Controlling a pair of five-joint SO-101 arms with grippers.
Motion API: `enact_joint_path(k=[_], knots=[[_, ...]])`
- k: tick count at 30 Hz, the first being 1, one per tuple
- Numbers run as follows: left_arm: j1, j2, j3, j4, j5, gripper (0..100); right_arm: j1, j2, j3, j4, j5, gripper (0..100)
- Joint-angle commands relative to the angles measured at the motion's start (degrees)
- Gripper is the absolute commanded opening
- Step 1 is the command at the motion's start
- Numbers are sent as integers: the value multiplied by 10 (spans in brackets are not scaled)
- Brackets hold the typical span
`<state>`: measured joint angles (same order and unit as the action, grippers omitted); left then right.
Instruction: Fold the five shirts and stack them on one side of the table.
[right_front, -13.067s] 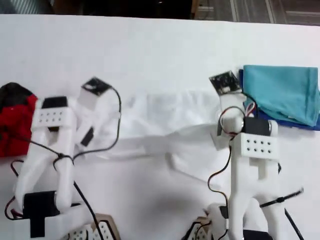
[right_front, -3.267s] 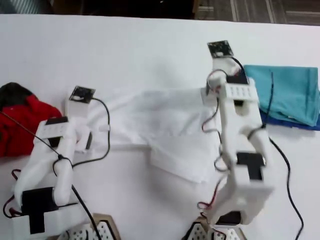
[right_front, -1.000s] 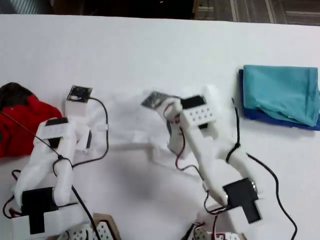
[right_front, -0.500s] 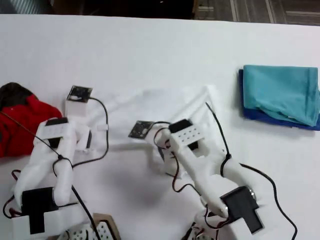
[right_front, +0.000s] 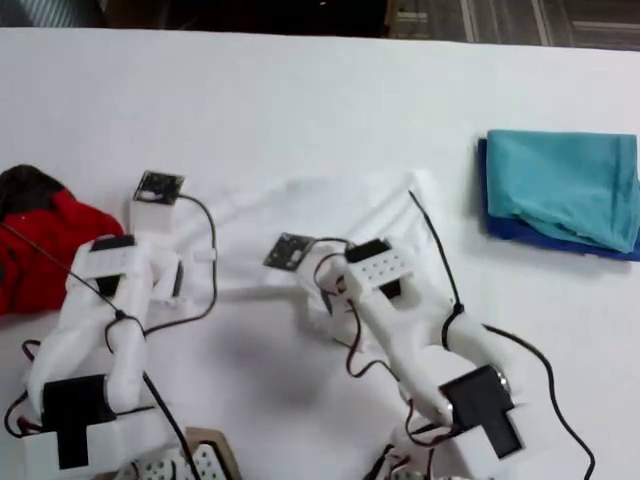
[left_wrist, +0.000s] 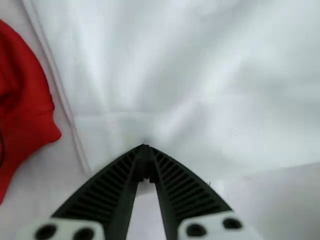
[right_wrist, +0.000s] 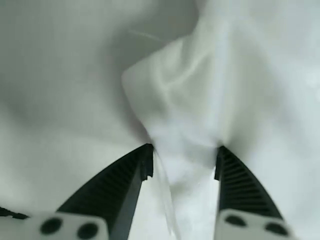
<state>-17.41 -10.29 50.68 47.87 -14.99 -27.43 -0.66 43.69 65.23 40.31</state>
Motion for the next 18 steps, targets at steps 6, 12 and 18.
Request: enact_joint_path(k=[6,12,18], knots=[[-4,0,-22,0,3,27,13,-30,-1,51,6,210],[-4,0,-22,0,3,27,-14,-32,22,46,6,209],[-4,0,-22,0,3,27,-46,20,25,27,2,209]])
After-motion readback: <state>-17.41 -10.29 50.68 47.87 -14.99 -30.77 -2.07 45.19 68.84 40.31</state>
